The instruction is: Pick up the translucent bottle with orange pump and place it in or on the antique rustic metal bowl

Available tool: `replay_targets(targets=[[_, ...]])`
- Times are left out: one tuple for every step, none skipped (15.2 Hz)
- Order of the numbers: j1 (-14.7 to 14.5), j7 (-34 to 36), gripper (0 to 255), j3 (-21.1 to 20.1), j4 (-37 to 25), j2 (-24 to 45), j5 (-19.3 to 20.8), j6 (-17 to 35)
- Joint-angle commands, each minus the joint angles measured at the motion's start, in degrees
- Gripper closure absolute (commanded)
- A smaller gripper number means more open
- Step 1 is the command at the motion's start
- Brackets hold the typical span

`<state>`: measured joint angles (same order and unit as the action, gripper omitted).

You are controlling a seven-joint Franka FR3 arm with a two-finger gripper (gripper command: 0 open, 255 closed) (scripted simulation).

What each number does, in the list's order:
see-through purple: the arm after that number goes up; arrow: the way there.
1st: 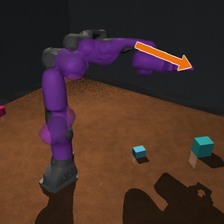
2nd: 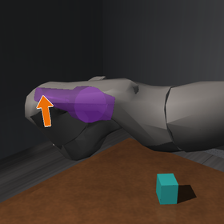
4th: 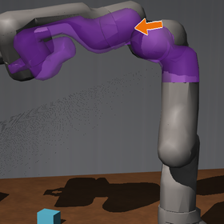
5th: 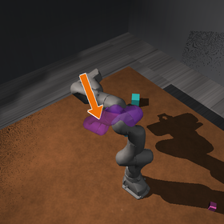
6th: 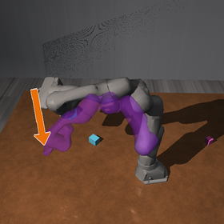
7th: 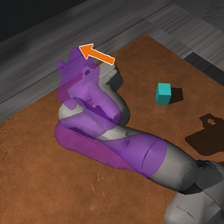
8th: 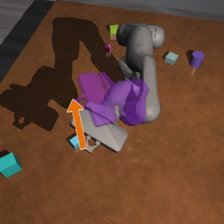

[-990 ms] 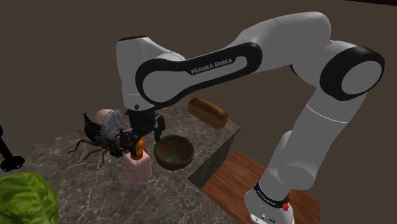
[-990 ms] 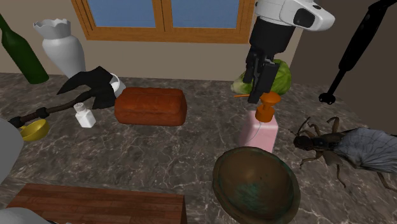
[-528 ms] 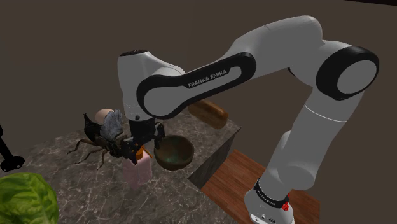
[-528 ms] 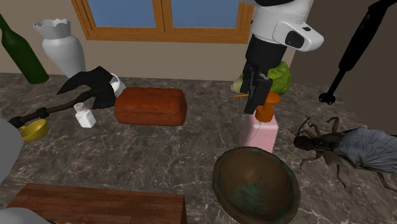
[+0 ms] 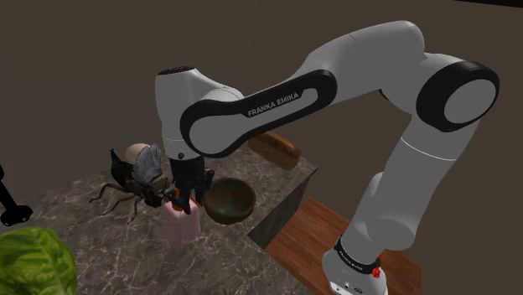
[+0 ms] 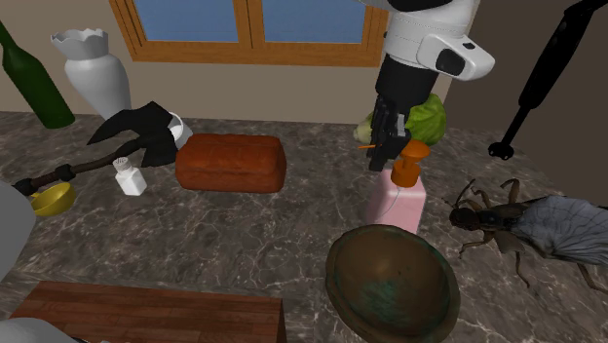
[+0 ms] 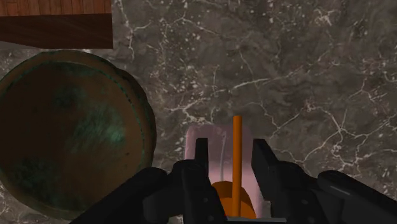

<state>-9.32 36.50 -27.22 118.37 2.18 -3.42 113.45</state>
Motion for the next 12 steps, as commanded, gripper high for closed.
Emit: replay_targets(targets=[[0.0, 0.0, 255, 0.0, 0.0, 0.0, 0.0, 0.0], [0.0, 0.0, 255, 0.0, 0.0, 0.0, 0.0, 0.0], [0.0, 0.0, 255, 0.0, 0.0, 0.0, 0.0, 0.0], [0.0, 0.0, 255, 0.0, 0.0, 0.0, 0.0, 0.0], [0.0, 0.0, 255, 0.0, 0.0, 0.0, 0.0, 0.0], [0.0, 0.0, 255, 0.0, 0.0, 0.0, 0.0, 0.0], [0.0, 0.0, 255, 0.0, 0.0, 0.0, 0.0, 0.0], [0.0, 0.0, 255, 0.0, 0.0, 0.0, 0.0, 0.0], [0.0, -0.1, 255, 0.0, -0.4, -0.3, -0.1, -0.7], [0.1, -0.1, 255, 0.0, -0.9, -0.6, -0.3, -1.5], [0.1, -0.2, 255, 0.0, -1.4, -0.9, -0.4, -2.2], [0.1, -0.2, 255, 0.1, -1.9, -1.2, -0.5, -3.0]])
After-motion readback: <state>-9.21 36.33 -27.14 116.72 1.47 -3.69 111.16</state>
